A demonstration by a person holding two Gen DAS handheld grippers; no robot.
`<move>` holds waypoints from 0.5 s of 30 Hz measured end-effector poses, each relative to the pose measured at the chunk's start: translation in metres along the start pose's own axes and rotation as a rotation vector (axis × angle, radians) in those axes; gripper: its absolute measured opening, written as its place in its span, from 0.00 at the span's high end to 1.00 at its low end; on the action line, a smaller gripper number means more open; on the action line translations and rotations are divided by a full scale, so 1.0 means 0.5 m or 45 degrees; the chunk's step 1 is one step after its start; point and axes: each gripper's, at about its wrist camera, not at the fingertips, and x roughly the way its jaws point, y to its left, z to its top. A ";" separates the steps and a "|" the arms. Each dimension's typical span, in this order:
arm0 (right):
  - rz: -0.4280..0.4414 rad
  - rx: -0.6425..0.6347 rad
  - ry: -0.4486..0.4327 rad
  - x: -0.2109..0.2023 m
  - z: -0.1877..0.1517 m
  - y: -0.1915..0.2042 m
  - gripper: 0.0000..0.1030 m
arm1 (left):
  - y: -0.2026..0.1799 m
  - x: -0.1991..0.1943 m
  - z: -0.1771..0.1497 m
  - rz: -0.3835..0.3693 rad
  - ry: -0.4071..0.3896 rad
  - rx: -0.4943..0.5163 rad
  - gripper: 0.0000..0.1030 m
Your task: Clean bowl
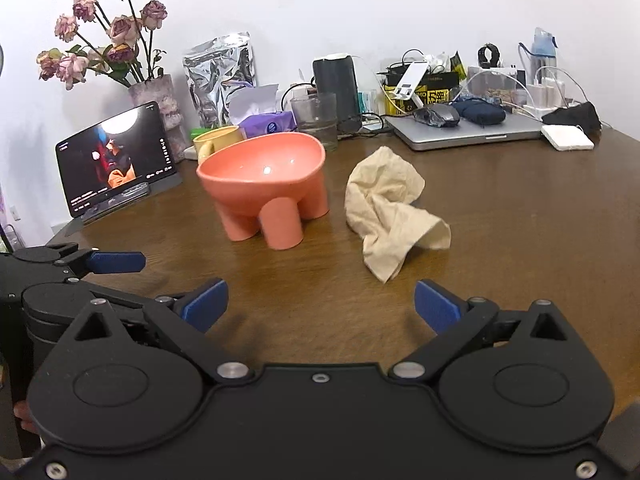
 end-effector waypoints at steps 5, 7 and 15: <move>-0.054 -0.052 -0.044 -0.035 -0.013 0.026 0.02 | 0.009 -0.008 -0.006 0.025 0.013 -0.041 0.00; -0.069 -0.064 -0.053 -0.040 -0.015 0.030 0.02 | 0.011 -0.010 -0.008 0.036 0.015 -0.040 0.00; -0.085 -0.054 -0.038 -0.045 -0.024 0.029 0.02 | 0.016 -0.024 -0.020 0.028 -0.005 -0.032 0.00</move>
